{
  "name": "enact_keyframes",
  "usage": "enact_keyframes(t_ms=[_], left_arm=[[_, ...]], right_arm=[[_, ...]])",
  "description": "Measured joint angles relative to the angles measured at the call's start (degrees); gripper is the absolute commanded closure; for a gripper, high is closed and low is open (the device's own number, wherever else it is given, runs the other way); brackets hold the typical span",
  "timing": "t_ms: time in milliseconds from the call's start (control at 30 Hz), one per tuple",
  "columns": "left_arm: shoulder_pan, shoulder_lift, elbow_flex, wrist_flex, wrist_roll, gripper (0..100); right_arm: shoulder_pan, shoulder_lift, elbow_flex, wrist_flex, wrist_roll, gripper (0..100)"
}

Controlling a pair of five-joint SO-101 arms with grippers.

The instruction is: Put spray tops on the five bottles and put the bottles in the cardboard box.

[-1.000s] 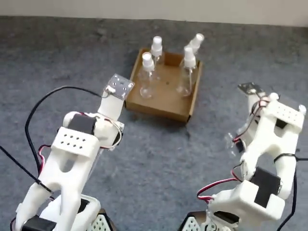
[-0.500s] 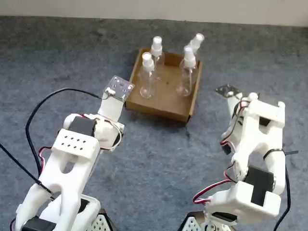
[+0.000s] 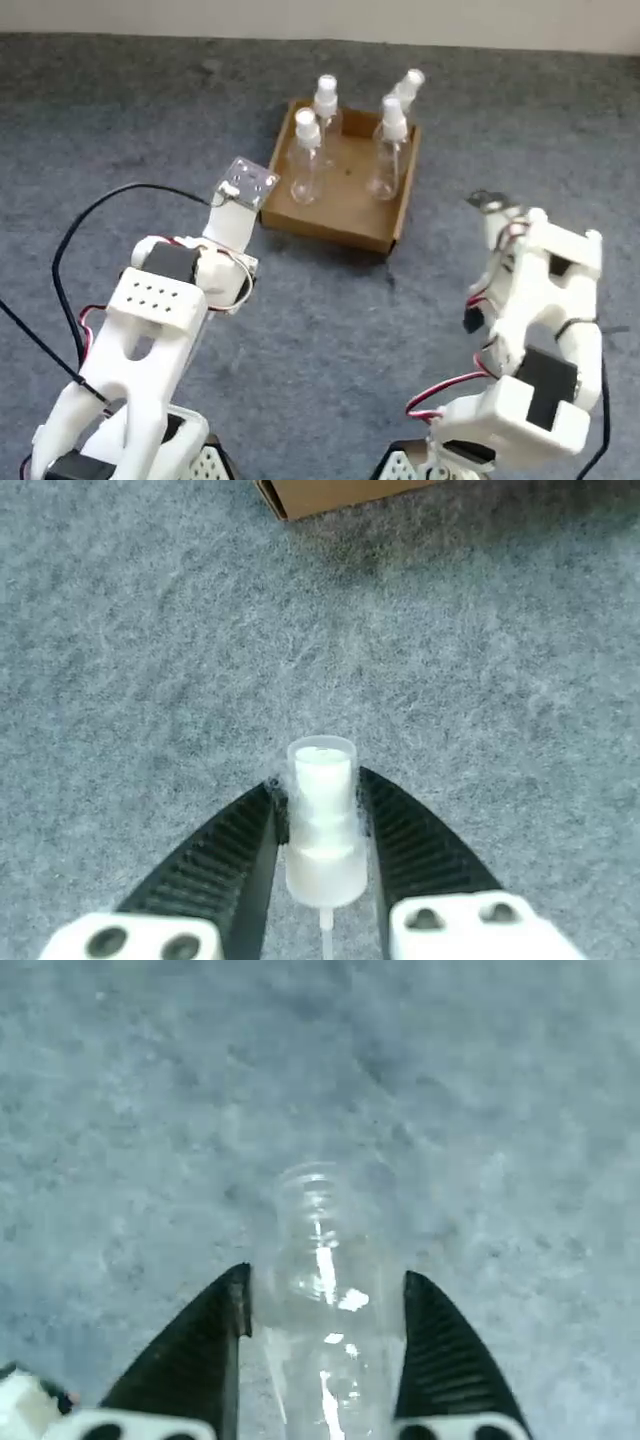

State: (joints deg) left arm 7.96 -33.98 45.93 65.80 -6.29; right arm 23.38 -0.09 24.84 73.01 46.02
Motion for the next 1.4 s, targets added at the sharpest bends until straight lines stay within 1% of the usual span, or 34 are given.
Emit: enact_keyframes(t_ms=[167, 267, 400, 467, 600, 633, 733, 867, 933, 1233, 1400], left_arm=[[0.00, 0.00, 0.00, 0.00, 0.00, 100], [0.00, 0.00, 0.00, 0.00, 0.00, 100], [0.00, 0.00, 0.00, 0.00, 0.00, 100], [0.00, 0.00, 0.00, 0.00, 0.00, 100], [0.00, 0.00, 0.00, 0.00, 0.00, 100], [0.00, 0.00, 0.00, 0.00, 0.00, 100], [0.00, 0.00, 0.00, 0.00, 0.00, 100], [0.00, 0.00, 0.00, 0.00, 0.00, 100], [0.00, 0.00, 0.00, 0.00, 0.00, 100], [0.00, 0.00, 0.00, 0.00, 0.00, 100], [0.00, 0.00, 0.00, 0.00, 0.00, 100]], right_arm=[[7.30, 5.36, -10.11, -1.58, -5.80, 97.1], [8.88, 12.66, -17.76, -0.35, -9.14, 97.1], [9.23, 23.30, -30.59, 5.80, -13.80, 96.5], [9.23, 27.43, -37.27, 8.44, -15.03, 91.9], [8.88, 34.29, -48.09, 15.38, -15.38, 77.6], [8.70, 35.69, -50.11, 17.14, -15.56, 75.9], [8.09, 38.77, -55.03, 20.31, -15.74, 75.6], [7.38, 41.23, -59.43, 24.53, -15.56, 75.6], [7.12, 41.58, -60.48, 26.20, -14.24, 75.6], [6.95, 41.58, -60.92, 26.73, -10.55, 75.6], [6.95, 43.43, -61.01, 26.73, -10.02, 75.7]])
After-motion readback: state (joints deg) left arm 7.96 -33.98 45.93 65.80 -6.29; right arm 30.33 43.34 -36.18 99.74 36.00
